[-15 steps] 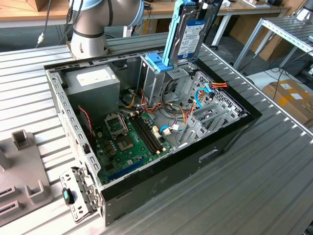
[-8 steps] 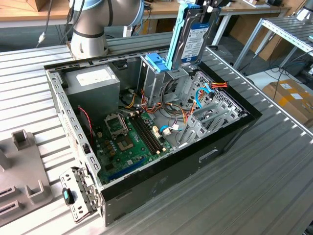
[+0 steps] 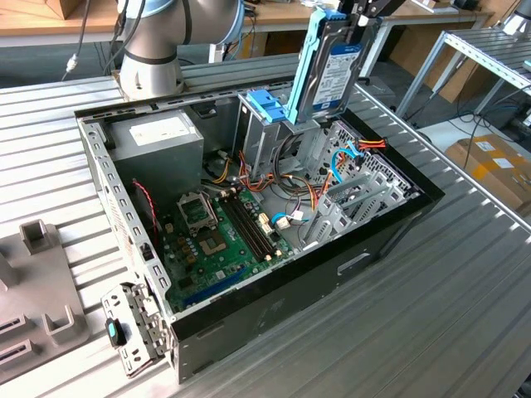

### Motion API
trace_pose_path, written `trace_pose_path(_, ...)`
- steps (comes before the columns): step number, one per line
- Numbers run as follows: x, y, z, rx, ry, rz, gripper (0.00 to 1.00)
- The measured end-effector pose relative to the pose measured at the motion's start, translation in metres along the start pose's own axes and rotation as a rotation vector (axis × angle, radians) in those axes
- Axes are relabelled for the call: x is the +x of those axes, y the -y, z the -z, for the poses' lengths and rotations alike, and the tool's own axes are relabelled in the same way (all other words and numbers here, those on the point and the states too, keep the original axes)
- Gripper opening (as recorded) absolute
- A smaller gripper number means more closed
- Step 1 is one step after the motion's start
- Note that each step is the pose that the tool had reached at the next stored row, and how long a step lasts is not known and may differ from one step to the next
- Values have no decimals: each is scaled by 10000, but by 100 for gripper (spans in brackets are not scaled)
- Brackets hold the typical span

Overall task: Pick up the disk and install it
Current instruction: 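Insert the disk into the insertion slot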

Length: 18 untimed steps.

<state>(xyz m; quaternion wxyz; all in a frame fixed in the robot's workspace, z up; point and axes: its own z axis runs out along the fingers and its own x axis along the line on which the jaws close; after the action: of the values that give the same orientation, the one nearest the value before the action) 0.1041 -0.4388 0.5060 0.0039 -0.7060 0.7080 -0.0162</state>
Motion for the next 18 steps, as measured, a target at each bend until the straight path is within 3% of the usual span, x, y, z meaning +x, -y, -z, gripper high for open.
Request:
trace_pose_path(7,141,0,-3,0,1,0,35)
trace_pose_path(15,181,0,-3,0,0,-1,35)
trace_pose_path(18,233,0,-5,0,1,-1,35)
